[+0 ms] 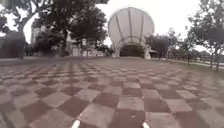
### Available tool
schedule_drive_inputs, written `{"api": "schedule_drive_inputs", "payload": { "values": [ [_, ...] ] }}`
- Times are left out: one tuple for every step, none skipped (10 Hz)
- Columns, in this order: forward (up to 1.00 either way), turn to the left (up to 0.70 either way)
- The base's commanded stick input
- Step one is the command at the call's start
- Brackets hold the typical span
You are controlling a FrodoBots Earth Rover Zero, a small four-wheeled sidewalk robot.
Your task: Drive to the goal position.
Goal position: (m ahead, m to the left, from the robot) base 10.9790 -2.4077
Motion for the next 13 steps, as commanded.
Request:
{"api": "schedule_drive_inputs", "payload": {
  "values": [
    [0.7,0.0],
    [0.7,0.0],
    [0.7,0.0],
    [0.7,0.0],
    [0.7,0.0],
    [0.7,0.0],
    [0.7,0.0],
    [0.7,0.0],
    [0.7,0.0],
    [0.7,0.0],
    [0.7,0.0],
    [0.7,0.0],
    [0.7,0.0]
  ]
}}
